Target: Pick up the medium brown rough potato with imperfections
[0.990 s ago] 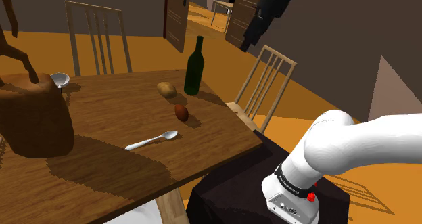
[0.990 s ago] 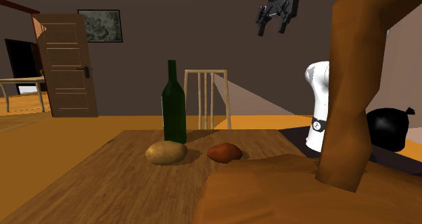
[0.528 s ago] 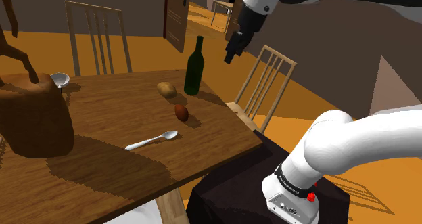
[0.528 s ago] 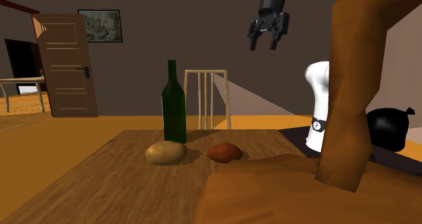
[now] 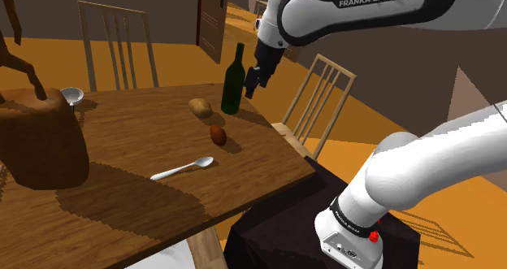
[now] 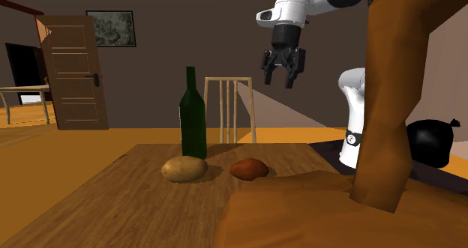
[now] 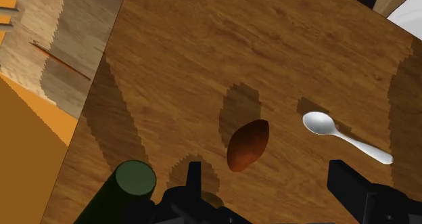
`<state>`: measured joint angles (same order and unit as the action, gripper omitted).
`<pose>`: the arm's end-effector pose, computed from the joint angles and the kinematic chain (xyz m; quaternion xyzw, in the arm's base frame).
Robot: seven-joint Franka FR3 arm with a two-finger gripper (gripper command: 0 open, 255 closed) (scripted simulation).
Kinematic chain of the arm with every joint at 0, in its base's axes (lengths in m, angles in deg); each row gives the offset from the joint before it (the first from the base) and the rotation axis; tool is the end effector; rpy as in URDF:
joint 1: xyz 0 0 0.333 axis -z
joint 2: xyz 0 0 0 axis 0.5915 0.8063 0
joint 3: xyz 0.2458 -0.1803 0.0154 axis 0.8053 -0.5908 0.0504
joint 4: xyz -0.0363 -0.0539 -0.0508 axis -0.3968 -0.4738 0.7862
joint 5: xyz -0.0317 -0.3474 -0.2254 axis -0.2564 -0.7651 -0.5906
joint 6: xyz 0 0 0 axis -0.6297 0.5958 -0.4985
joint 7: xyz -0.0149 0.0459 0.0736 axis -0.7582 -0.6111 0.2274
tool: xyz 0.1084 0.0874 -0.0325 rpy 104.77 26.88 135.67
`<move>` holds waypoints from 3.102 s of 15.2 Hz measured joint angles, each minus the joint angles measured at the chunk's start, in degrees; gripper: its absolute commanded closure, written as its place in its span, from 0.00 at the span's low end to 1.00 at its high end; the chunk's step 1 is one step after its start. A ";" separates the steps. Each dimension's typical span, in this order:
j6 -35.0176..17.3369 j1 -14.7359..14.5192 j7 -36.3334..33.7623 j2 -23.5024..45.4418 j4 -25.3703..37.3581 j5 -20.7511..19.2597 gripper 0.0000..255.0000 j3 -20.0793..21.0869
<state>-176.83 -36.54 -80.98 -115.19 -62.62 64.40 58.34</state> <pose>0.4386 0.0502 0.4314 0.9923 0.1062 0.0562 0.0301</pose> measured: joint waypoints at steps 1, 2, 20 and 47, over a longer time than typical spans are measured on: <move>-1.45 0.04 -0.54 2.16 0.29 -0.22 0.00 0.46; -2.54 0.04 -1.08 3.97 0.54 -0.43 0.00 0.90; -20.48 0.06 -11.40 37.87 9.18 -10.23 0.00 3.84; -16.22 0.30 -9.94 34.52 10.31 -8.63 1.00 4.22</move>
<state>-193.05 -36.24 -90.93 -80.67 -52.31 55.77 62.56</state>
